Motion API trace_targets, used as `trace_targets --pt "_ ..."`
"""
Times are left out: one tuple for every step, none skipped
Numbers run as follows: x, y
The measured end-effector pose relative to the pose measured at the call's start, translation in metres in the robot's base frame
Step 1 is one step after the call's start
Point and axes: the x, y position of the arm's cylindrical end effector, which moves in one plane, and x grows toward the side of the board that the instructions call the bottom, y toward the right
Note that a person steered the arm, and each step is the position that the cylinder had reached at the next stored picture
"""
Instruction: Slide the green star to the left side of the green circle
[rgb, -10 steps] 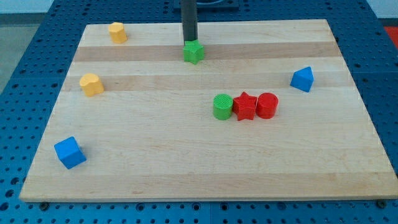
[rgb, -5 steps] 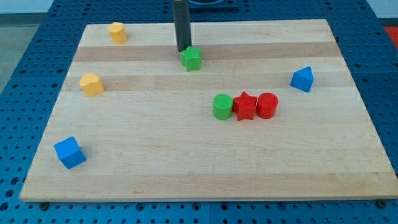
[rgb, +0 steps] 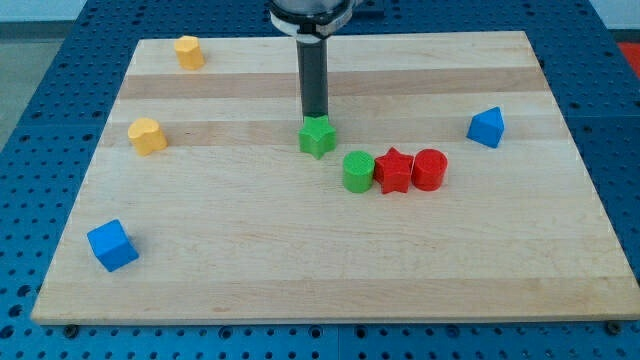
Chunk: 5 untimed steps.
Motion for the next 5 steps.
trace_targets --pt "0.019 -0.001" --pt "0.029 -0.006" --pt "0.034 -0.021" --pt "0.044 -0.028" --pt "0.054 -0.028"
